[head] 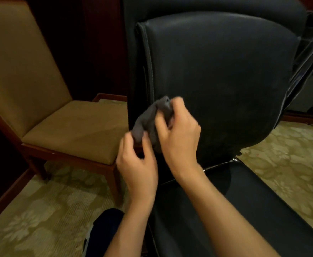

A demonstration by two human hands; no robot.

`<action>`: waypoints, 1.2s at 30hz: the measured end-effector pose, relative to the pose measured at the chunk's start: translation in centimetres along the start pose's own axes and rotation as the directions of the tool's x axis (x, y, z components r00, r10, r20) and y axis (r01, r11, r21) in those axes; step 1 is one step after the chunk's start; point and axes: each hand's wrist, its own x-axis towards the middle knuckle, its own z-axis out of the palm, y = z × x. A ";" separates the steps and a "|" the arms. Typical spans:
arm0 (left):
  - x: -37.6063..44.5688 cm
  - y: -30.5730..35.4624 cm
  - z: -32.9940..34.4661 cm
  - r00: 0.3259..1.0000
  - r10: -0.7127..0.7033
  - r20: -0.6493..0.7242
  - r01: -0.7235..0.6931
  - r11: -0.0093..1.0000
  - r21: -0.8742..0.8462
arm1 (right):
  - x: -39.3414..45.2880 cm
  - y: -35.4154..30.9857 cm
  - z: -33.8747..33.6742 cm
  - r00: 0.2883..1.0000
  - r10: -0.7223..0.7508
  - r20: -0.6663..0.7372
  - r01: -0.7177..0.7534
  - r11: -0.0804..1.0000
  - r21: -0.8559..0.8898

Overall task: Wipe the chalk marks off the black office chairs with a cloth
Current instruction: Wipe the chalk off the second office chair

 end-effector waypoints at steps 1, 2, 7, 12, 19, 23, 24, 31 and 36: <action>-1.3 -1.1 -0.2 1.000 -0.020 0.017 0.020 1.000 0.021 | -1.5 0.7 0.2 1.000 0.007 0.022 -0.007 1.000 0.004; -2.4 -2.1 -0.3 0.999 -0.042 0.029 0.041 0.998 0.038 | -2.8 1.4 0.5 0.998 0.022 0.052 -0.022 1.000 0.006; -3.9 -4.8 1.0 0.992 -0.117 0.052 0.113 0.991 0.064 | -5.9 4.4 1.7 0.991 0.084 0.104 -0.086 0.996 0.013; -2.1 -6.7 4.3 0.956 -0.220 0.194 0.186 0.966 0.177 | -5.0 6.8 2.9 0.985 0.142 0.095 -0.128 0.982 -0.141; 1.0 -3.9 9.9 0.831 -0.395 0.390 0.252 0.895 0.369 | -1.4 11.1 -2.0 0.931 0.354 0.091 -0.351 0.935 -0.040; -0.7 -1.2 12.6 0.785 -0.356 0.507 0.293 0.934 0.202 | -1.5 13.3 -7.9 0.919 0.393 -0.030 -0.394 0.916 -0.077; -1.2 -0.2 13.5 0.766 -0.345 0.543 0.307 0.938 0.163 | -1.4 13.8 -9.5 0.913 0.402 -0.067 -0.407 0.908 -0.100; -5.1 7.6 22.6 0.565 -0.248 0.787 0.360 0.932 0.036 | -0.4 15.7 -20.7 0.807 0.493 -0.326 -0.589 0.713 -0.379; -11.0 11.8 25.9 0.403 -0.189 0.896 0.279 0.957 0.077 | -4.0 16.5 -28.1 0.728 0.556 -0.402 -0.684 0.545 -0.485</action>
